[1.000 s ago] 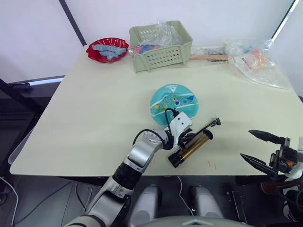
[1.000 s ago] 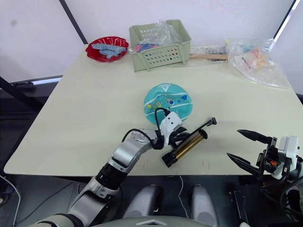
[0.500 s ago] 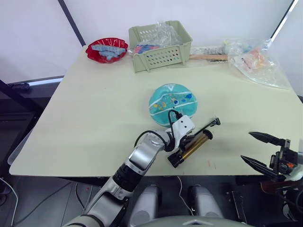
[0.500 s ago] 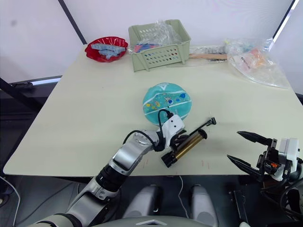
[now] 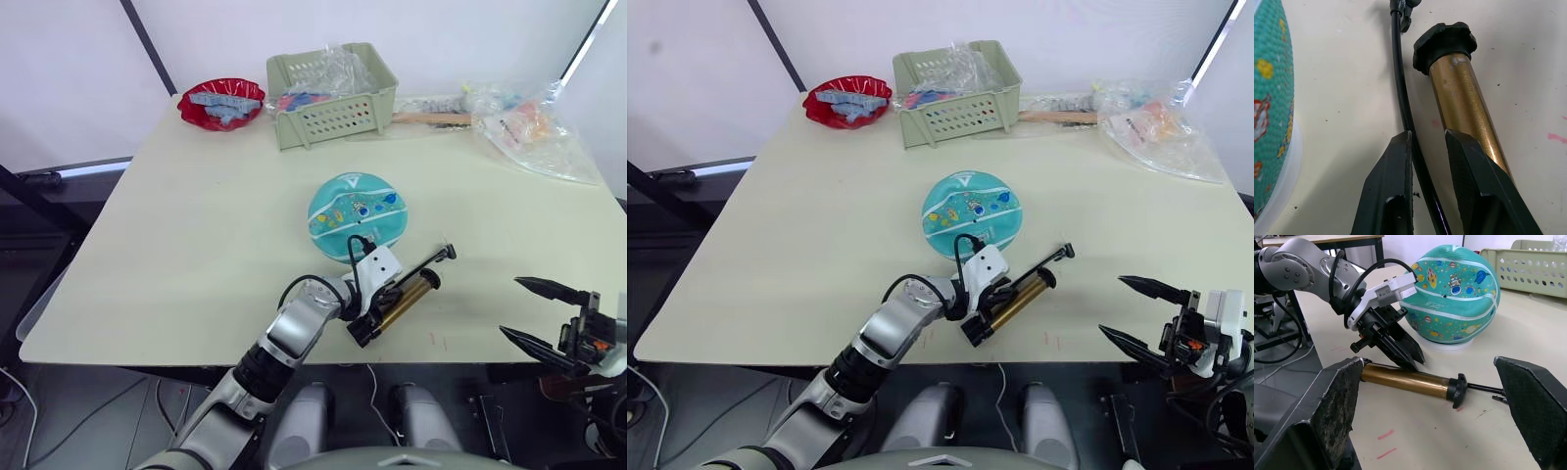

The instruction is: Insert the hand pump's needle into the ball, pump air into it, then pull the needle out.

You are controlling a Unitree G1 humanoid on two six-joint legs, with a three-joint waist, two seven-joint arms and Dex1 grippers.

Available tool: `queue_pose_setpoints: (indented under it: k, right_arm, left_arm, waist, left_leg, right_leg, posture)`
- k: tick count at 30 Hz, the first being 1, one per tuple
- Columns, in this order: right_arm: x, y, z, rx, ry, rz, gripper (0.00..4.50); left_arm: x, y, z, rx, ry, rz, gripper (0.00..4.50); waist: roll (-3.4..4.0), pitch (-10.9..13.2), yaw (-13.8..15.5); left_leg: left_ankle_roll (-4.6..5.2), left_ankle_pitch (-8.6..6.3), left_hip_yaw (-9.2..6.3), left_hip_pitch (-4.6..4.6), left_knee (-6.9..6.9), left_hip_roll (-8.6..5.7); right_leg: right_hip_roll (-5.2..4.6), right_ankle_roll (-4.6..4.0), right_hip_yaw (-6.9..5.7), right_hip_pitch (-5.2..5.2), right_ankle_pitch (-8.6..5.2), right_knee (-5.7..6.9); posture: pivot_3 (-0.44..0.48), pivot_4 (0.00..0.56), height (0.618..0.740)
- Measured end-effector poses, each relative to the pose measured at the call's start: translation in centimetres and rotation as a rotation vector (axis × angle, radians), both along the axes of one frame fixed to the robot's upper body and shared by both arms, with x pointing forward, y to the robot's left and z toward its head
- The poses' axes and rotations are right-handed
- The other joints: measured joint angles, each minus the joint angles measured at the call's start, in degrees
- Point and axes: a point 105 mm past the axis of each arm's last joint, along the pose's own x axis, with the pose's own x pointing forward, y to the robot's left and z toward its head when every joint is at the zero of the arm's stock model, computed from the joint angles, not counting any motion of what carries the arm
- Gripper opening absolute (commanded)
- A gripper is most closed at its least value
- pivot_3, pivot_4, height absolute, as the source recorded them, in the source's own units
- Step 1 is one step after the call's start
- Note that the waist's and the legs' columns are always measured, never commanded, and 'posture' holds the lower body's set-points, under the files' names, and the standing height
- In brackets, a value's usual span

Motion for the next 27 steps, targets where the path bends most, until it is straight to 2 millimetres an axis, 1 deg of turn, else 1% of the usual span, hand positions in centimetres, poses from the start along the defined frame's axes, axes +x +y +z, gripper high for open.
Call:
queue_pose_setpoints:
  k: [8,11,15,27]
  right_arm:
    - [-0.1,0.0,-0.1,0.002,0.006,-0.002,4.5]
    - [-0.2,0.0,-0.2,0.002,0.009,-0.003,4.5]
    - [-0.2,0.0,-0.2,0.002,0.012,-0.004,4.5]
    - [-0.3,0.1,-0.2,-0.001,0.011,0.001,4.5]
  left_arm:
    - [0.2,0.1,-1.0,0.018,0.018,0.057,1.19]
    - [0.3,-0.1,-1.0,0.015,0.02,0.065,1.19]
    - [0.4,-0.3,-1.7,0.029,0.028,0.079,1.19]
    - [1.1,-1.6,-1.8,0.03,-0.006,0.095,1.19]
  waist:
    - [0.0,0.0,0.0]
    - [0.0,0.0,0.0]
    - [-0.01,0.0,0.01]
    - [0.0,0.0,0.12]
  left_leg:
    - [0.0,0.0,0.0,0.0,0.0,0.0]
    - [0.0,0.0,0.0,0.0,0.0,0.0]
    - [0.0,0.0,0.01,0.0,0.0,0.0]
    - [0.0,0.0,0.0,0.0,0.0,-0.02]
  right_leg:
    - [0.0,0.0,0.0,0.0,0.0,0.0]
    - [0.0,0.0,0.0,0.0,0.0,0.0]
    - [0.0,0.02,0.0,0.0,-0.02,0.0]
    - [-0.01,0.11,0.0,0.0,-0.06,-0.01]
  posture:
    - [0.0,0.15,0.74]
    - [0.0,0.15,0.74]
    - [0.0,0.15,0.74]
    - [0.0,0.15,0.74]
